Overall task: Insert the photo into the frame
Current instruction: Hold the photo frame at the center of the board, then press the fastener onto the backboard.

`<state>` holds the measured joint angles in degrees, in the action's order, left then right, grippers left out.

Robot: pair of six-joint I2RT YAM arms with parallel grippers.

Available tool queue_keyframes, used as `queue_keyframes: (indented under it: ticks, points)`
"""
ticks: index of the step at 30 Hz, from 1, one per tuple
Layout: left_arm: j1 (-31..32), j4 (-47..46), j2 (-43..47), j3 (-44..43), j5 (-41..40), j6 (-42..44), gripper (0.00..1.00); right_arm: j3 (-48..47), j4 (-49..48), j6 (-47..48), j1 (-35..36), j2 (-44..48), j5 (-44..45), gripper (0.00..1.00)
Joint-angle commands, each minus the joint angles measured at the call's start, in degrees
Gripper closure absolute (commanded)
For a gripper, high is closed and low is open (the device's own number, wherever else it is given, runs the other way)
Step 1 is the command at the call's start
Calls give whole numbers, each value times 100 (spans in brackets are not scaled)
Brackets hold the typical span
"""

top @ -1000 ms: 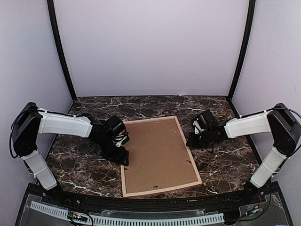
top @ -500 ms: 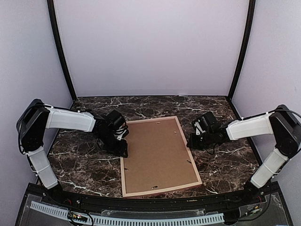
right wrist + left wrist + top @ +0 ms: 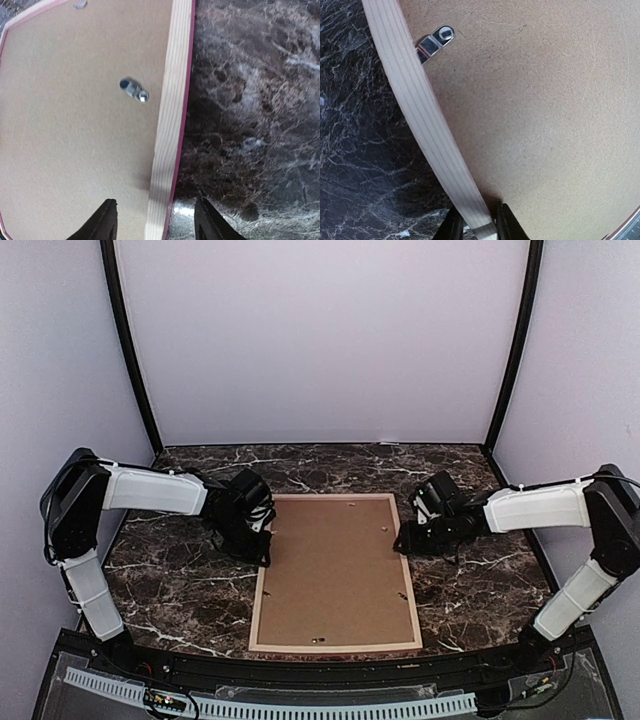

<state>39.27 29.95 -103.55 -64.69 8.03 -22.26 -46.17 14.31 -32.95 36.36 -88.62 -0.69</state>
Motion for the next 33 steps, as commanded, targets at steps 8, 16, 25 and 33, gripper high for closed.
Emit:
queue_keyframes:
  ticks: [8,16,25,33]
  points:
    - [11,111,-56,-97,-144,250,79,-1232,245,777,-154,-1026,525,36]
    - [11,80,-69,-106,-83,214,78,-1589,337,934,-169,-1439,607,37]
    - [10,100,-94,-132,-40,213,79,-1669,248,970,-173,-1701,585,45]
    - [11,85,-118,-124,-12,213,78,-1723,168,873,-257,-1821,552,63]
